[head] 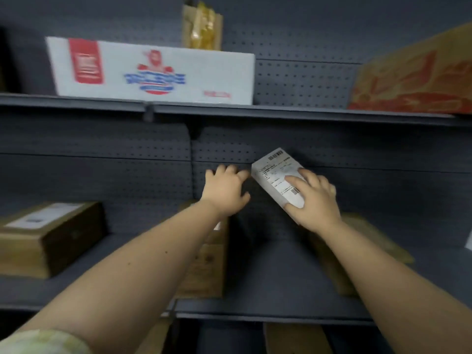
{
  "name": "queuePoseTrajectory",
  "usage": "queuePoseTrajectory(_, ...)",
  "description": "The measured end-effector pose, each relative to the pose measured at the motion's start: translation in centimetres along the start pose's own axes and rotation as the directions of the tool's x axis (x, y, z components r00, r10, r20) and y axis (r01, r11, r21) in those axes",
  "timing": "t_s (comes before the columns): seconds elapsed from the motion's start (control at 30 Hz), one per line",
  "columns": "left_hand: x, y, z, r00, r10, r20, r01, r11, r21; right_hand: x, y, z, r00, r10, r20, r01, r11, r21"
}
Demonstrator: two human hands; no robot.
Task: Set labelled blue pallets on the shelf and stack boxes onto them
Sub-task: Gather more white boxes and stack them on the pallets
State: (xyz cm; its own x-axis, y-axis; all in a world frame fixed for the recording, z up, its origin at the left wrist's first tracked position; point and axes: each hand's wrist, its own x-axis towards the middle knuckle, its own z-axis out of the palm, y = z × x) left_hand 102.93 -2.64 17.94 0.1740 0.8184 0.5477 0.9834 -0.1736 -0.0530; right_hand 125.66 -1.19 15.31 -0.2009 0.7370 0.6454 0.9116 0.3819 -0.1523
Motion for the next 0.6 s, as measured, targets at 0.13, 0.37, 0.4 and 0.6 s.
queuePoseTrajectory(0.13,-8.2,-11.6,-3.7,0.985,-0.173,-0.004,0.173,0.983,0.058,1.2,-13.7,3.1,0.987,-0.152,0.047,0.148,0.985,0.089)
queuePoseTrajectory(0.37,-25.0,-29.7,-10.3,0.885,-0.466,-0.010,0.457,0.863,0.214,-1.2,-38.5,7.8,0.925,-0.366,0.097,0.329,0.904,0.273)
queuePoseTrajectory(0.4,-27.4,-31.7,-11.3,0.865,-0.502,-0.019,0.492,0.840,0.228,-1.8,-41.7,8.4,0.911,-0.401,0.101,0.357,0.886,0.297)
queuePoseTrajectory(0.6,-39.2,-41.7,-17.7,0.740,-0.666,-0.091,0.656,0.686,0.316,-5.1,-59.1,10.8,0.827,-0.545,0.135,0.450,0.787,0.422)
